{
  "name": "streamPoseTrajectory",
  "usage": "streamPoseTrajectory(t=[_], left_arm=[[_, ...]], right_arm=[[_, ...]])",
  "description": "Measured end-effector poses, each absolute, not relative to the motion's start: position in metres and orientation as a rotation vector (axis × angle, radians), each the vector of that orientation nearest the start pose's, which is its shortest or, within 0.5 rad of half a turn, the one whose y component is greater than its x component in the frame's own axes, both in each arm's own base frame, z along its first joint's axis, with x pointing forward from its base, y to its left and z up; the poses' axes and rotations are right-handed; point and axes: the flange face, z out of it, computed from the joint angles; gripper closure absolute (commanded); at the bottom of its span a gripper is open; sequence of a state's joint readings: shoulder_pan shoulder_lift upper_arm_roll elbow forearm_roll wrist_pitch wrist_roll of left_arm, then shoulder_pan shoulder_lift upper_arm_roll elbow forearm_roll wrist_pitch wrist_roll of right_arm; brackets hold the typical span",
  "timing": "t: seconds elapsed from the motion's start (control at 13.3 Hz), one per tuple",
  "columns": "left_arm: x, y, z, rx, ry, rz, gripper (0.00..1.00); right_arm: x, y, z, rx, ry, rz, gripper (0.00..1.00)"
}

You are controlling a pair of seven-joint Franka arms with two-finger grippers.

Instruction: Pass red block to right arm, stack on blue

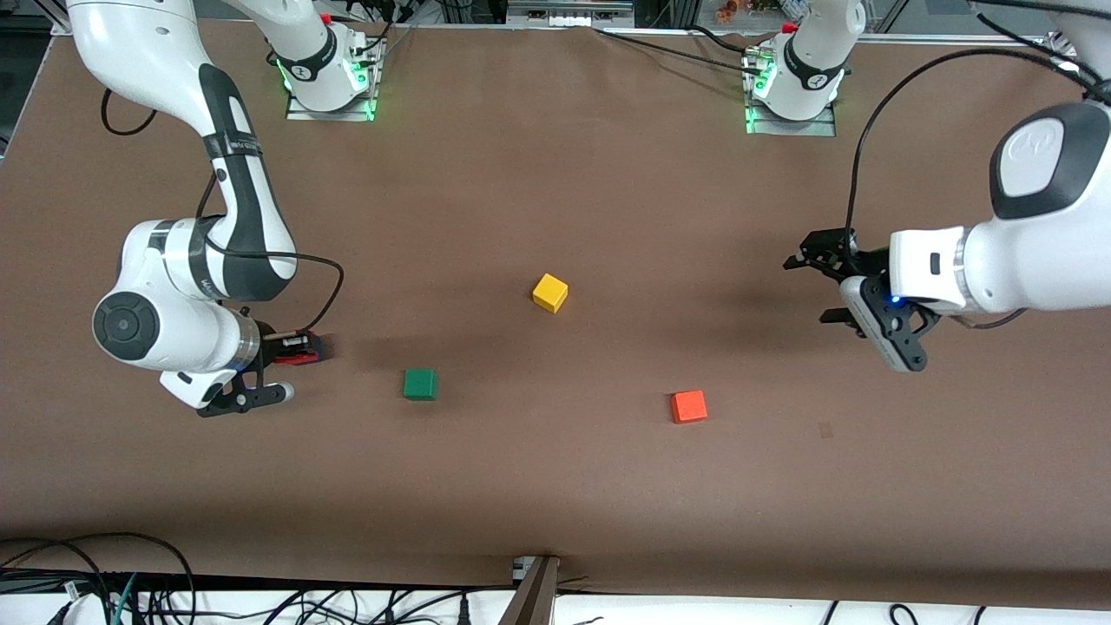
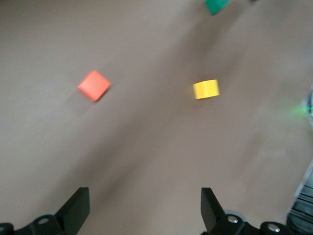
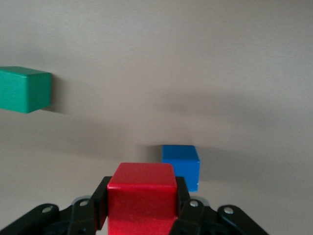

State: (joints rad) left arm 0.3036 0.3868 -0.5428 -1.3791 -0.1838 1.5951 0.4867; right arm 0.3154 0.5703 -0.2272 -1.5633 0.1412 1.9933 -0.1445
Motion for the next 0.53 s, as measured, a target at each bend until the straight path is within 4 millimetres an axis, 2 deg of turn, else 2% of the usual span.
streamPoseTrajectory(t=[0.15, 0.23, 0.3, 0.38, 0.53], left_arm=[[0.622, -0.130, 0.547, -3.210, 0.974, 0.109, 0.00], [0.613, -0.132, 0.559, -3.178, 0.863, 0.093, 0.00], [0.605, -0.126, 0.569, -3.156, 0.757, 0.071, 0.00], [0.597, -0.111, 0.575, -3.148, 0.659, 0.038, 0.00], [0.579, -0.064, 0.578, -3.159, 0.437, -0.006, 0.00]], right_arm=[[0.664, 0.083, 0.301, -3.130, -0.287, 0.147, 0.65], [0.659, 0.080, 0.297, -3.140, -0.287, 0.126, 0.65], [0.654, 0.077, 0.292, -3.147, -0.287, 0.108, 0.65], [0.649, 0.075, 0.288, -3.150, -0.286, 0.099, 0.65], [0.644, 0.072, 0.282, -3.153, -0.280, 0.077, 0.65]])
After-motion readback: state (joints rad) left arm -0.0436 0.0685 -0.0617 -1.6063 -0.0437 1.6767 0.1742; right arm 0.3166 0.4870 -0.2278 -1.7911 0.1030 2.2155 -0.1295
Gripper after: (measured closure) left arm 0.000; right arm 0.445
